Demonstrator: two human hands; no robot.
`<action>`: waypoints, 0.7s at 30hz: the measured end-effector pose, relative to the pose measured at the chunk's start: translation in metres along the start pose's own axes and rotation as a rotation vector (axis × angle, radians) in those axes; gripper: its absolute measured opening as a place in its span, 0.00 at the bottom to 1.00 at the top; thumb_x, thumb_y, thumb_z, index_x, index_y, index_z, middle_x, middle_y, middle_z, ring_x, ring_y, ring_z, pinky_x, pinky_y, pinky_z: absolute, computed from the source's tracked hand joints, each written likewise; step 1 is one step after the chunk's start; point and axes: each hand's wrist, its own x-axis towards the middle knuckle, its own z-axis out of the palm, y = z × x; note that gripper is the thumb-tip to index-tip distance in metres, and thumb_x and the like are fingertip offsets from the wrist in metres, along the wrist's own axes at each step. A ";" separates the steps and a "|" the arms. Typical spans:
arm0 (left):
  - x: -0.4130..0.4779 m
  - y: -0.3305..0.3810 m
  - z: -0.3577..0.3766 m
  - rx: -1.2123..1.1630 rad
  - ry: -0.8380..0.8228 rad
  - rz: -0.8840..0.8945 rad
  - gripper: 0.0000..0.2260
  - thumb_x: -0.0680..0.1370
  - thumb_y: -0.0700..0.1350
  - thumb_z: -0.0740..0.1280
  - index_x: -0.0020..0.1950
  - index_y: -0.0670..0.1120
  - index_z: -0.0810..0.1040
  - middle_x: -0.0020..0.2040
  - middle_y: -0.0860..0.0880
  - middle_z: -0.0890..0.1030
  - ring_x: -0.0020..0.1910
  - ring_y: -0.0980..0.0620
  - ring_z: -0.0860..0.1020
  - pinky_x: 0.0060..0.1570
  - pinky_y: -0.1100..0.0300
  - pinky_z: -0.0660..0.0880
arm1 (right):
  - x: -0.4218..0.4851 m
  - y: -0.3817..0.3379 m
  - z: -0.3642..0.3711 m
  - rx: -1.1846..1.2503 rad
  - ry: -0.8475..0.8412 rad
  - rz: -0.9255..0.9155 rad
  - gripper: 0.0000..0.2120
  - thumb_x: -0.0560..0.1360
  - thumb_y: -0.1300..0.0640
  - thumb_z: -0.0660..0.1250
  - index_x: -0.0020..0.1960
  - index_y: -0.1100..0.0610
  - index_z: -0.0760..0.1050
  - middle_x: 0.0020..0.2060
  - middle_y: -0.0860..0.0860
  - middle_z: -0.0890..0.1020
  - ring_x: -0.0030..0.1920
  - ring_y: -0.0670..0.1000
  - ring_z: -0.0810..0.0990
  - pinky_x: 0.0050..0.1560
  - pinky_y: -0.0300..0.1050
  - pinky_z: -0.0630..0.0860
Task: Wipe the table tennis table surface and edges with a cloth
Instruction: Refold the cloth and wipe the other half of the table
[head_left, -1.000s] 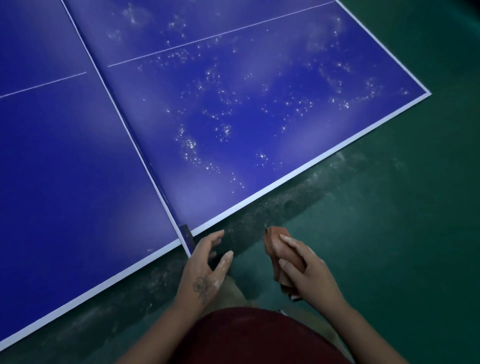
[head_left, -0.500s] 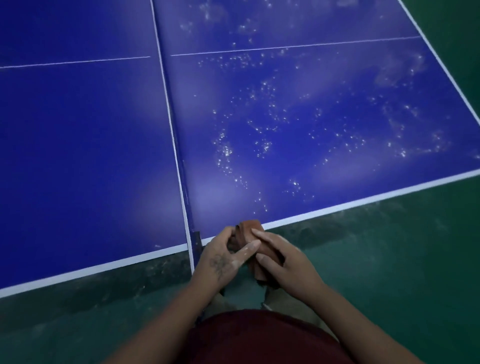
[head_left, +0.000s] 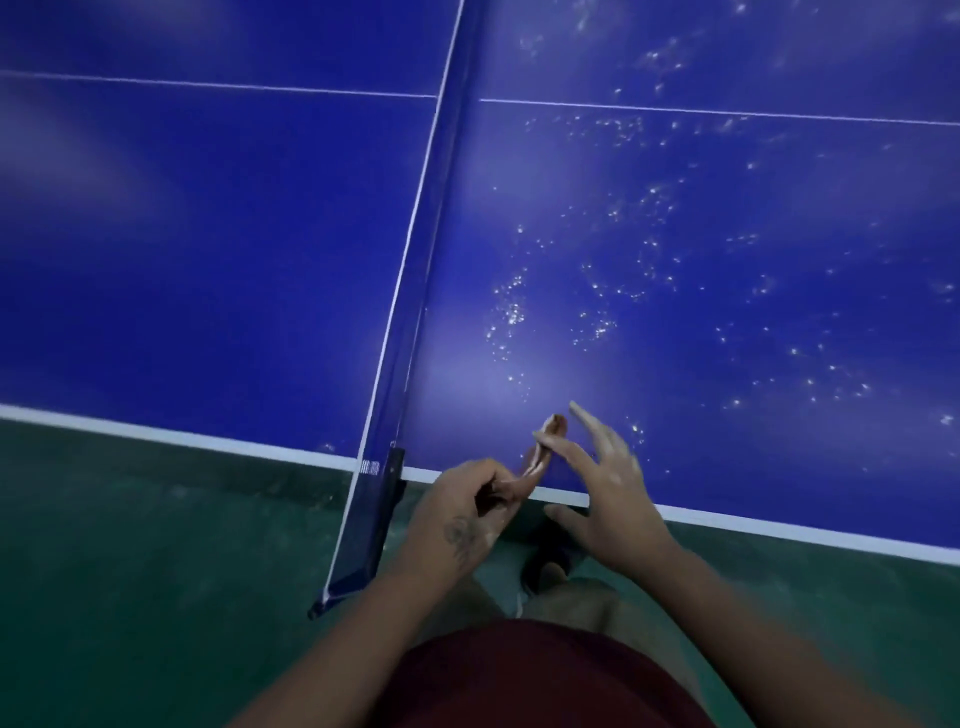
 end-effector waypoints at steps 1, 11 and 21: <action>0.003 -0.001 0.001 0.053 0.029 -0.014 0.09 0.78 0.40 0.75 0.45 0.52 0.79 0.42 0.50 0.79 0.42 0.46 0.78 0.44 0.48 0.76 | 0.009 0.004 -0.001 -0.038 0.020 -0.039 0.32 0.74 0.52 0.81 0.75 0.40 0.75 0.86 0.48 0.56 0.85 0.57 0.55 0.78 0.62 0.58; 0.014 -0.023 -0.017 0.280 0.419 0.152 0.13 0.75 0.37 0.80 0.56 0.50 0.85 0.61 0.55 0.83 0.65 0.52 0.78 0.65 0.56 0.76 | 0.072 -0.011 -0.008 -0.085 0.209 -0.318 0.07 0.75 0.60 0.77 0.50 0.54 0.81 0.69 0.49 0.82 0.76 0.56 0.74 0.79 0.54 0.58; 0.007 -0.122 0.013 0.277 0.324 -0.049 0.17 0.79 0.40 0.69 0.67 0.44 0.83 0.73 0.45 0.78 0.74 0.42 0.75 0.74 0.40 0.73 | 0.031 0.036 0.082 -0.301 -0.068 -0.259 0.14 0.76 0.54 0.75 0.61 0.54 0.79 0.84 0.54 0.63 0.86 0.59 0.57 0.82 0.64 0.59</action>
